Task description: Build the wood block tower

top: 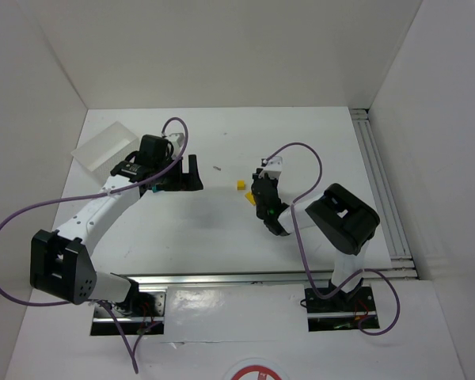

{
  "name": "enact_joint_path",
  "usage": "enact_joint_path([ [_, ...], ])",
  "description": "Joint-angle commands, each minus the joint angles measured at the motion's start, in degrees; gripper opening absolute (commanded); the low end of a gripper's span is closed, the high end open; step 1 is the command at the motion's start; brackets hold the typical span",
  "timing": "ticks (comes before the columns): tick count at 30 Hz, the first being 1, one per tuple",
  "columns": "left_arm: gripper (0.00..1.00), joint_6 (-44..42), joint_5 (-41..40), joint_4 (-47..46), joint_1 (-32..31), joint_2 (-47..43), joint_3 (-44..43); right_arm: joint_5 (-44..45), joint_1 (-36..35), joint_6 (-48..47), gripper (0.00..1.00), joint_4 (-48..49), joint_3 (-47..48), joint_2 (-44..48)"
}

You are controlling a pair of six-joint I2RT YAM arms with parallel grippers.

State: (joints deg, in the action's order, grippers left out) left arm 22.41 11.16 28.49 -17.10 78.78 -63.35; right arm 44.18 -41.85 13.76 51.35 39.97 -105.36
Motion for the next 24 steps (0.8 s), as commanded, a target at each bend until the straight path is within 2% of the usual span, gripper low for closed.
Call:
enact_joint_path([
  [1,1.00,-1.3,0.3,-1.7,0.2,0.1,0.1,2.2,-0.8,-0.8,0.11,1.7,1.2,0.8],
  [19,1.00,-1.3,0.3,-1.7,0.2,0.1,0.6,3.4,-1.3,-0.8,0.11,1.7,0.6,0.2],
  [24,1.00,-1.3,0.3,-1.7,0.2,0.1,0.6,2.8,-1.3,-0.8,0.17,1.7,1.2,-0.4],
])
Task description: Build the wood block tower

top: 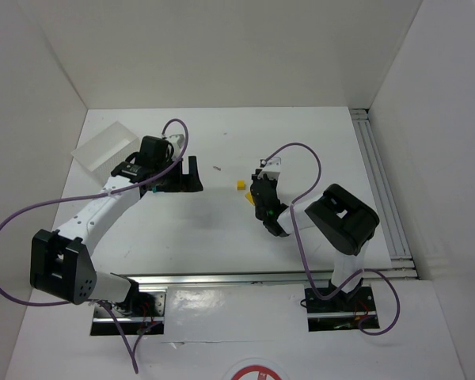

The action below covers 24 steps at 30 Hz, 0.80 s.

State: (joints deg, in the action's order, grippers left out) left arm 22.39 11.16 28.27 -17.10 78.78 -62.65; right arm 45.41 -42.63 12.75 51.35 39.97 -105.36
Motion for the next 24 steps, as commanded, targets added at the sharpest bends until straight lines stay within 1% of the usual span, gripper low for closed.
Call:
enact_joint_path([
  [1,1.00,-1.3,0.3,-1.5,0.2,0.1,-0.1,1.6,-0.5,0.2,0.18,1.2,1.3,-0.4],
  [3,1.00,-1.3,0.3,-1.5,0.2,0.1,-0.1,1.6,-0.5,0.2,0.21,1.2,1.3,-0.4],
  [8,1.00,-1.8,0.3,-1.5,0.2,0.1,-0.1,1.1,-0.5,0.2,0.21,1.2,1.3,-0.4],
  [10,1.00,-1.8,0.3,-1.5,0.2,0.1,-0.1,1.1,-0.5,0.2,0.16,1.2,1.3,-0.4],
  [12,1.00,-1.8,0.3,-1.5,0.2,0.1,-0.6,1.1,-0.5,0.2,0.13,1.2,1.3,-0.4],
  [15,1.00,-1.8,0.3,-1.5,0.2,0.1,-0.6,0.6,-0.5,0.2,0.13,1.2,1.3,-0.4],
  [18,1.00,-1.8,0.3,-1.5,0.2,0.1,-0.6,0.6,-0.5,0.2,0.12,1.2,1.3,-0.4],
  [19,1.00,-1.8,0.3,-1.5,0.2,0.1,-0.6,0.6,-0.5,0.2,0.10,1.2,1.3,-0.4],
  [24,1.00,-1.8,0.3,-1.5,0.2,0.1,-0.6,-0.1,-0.5,-0.4,0.08,1.2,1.3,-0.4],
])
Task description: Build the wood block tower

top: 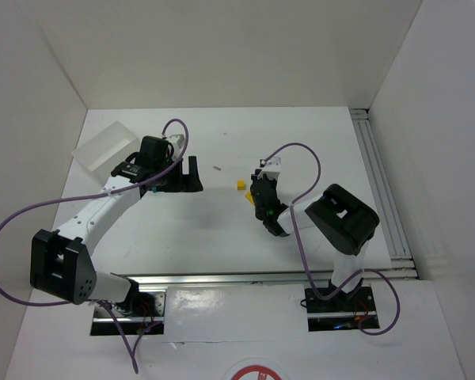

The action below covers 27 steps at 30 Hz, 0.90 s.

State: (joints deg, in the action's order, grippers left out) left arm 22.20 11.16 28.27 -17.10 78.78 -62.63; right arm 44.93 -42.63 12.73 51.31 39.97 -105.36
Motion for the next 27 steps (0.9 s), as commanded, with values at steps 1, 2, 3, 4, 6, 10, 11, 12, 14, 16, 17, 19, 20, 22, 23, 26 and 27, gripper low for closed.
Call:
enact_joint_path([
  [1,1.00,-1.6,0.3,-1.5,0.2,0.1,-0.7,0.4,-0.5,-0.3,0.08,1.2,1.3,-0.4],
  [2,1.00,-1.6,0.3,-1.5,0.2,0.1,-0.7,0.4,-0.5,-0.3,0.08,1.2,1.3,-0.4],
  [3,1.00,-1.6,0.3,-1.5,0.2,0.1,-0.7,0.4,-0.5,-0.3,0.08,1.2,1.3,-0.4],
  [4,1.00,-1.6,0.3,-1.5,0.2,0.1,-0.7,0.4,-0.5,-0.3,0.08,1.2,1.3,-0.4],
  [6,1.00,-1.6,0.3,-1.5,0.2,0.1,-0.7,0.4,-0.5,-0.3,0.08,1.2,0.7,-0.4],
  [10,1.00,-1.6,0.3,-1.5,0.2,0.1,-0.7,0.9,-0.5,-0.3,0.08,1.3,0.7,-0.4],
  [11,1.00,-1.6,0.3,-1.5,0.2,0.1,-0.7,1.0,-0.5,-0.3,0.08,1.2,0.7,-0.4],
  [12,1.00,-1.6,0.8,-1.5,0.2,0.1,-0.7,1.0,-0.5,-0.3,0.11,1.2,0.7,-0.4],
  [14,1.00,-1.6,0.8,-1.5,0.2,0.1,-0.7,1.0,-0.5,-0.3,0.17,1.2,0.7,-0.4],
  [16,1.00,-1.6,0.8,-1.5,0.2,0.1,-0.7,1.5,-0.5,-0.3,0.22,1.2,0.7,-0.4],
  [17,1.00,-1.6,0.8,-1.5,0.2,0.7,-0.7,1.5,-0.5,-0.3,0.24,1.2,0.7,-0.4],
  [19,1.00,-1.6,0.8,-1.5,0.2,0.7,-0.7,1.5,-0.5,-0.3,0.32,1.2,0.7,-0.4],
  [20,1.00,-1.6,0.8,-1.5,0.2,0.7,-0.7,1.5,-0.5,-0.3,0.40,0.7,1.3,-0.4],
  [22,1.00,-1.6,0.8,-1.5,0.2,0.7,-0.7,1.5,-0.5,-0.3,0.49,0.7,1.3,-0.4],
  [23,1.00,-1.6,0.8,-1.5,0.2,0.7,-0.7,1.5,-0.5,-0.3,0.57,0.1,1.3,-0.9],
  [26,1.00,-1.6,0.8,-1.5,0.2,0.7,-0.7,0.9,-0.5,-0.3,0.82,0.1,1.9,-0.9],
  [27,1.00,-1.6,0.8,-1.5,0.2,0.7,-0.7,0.9,-0.5,-0.3,0.84,-0.5,1.9,-0.9],
])
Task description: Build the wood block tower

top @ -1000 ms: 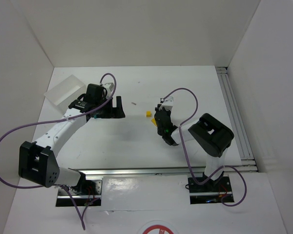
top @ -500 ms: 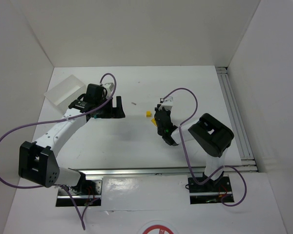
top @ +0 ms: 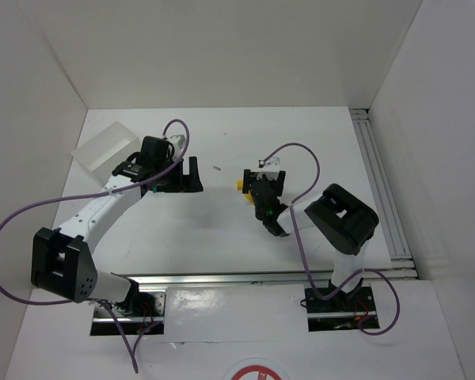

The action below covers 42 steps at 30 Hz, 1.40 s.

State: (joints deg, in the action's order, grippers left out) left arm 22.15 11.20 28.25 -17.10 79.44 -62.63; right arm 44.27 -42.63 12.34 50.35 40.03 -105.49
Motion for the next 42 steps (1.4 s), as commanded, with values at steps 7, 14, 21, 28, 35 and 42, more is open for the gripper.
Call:
enact_joint_path([
  [7,1.00,-1.6,0.8,-1.4,0.2,0.0,-0.1,1.0,-0.5,-0.5,0.96,-0.7,2.3,1.5],
  [14,1.00,-1.6,0.8,-1.4,0.2,-0.5,-0.1,0.6,-0.5,-0.5,1.00,-14.8,4.3,14.2],
  [21,1.00,-0.5,2.0,-2.0,0.2,-0.5,-0.1,-12.9,0.2,7.4,1.00,-40.0,4.1,28.7],
  [28,1.00,0.7,2.6,-2.0,0.2,-0.5,-1.3,-31.9,0.2,12.5,0.97,-40.0,-3.6,29.0],
  [35,1.00,0.2,2.1,-1.4,0.2,-1.0,-1.3,-35.7,1.3,10.9,0.98,-35.9,-1.5,19.5],
  [42,1.00,0.2,1.5,-1.4,0.2,-1.6,-1.3,-34.5,2.6,7.0,0.98,-32.8,0.8,13.9],
])
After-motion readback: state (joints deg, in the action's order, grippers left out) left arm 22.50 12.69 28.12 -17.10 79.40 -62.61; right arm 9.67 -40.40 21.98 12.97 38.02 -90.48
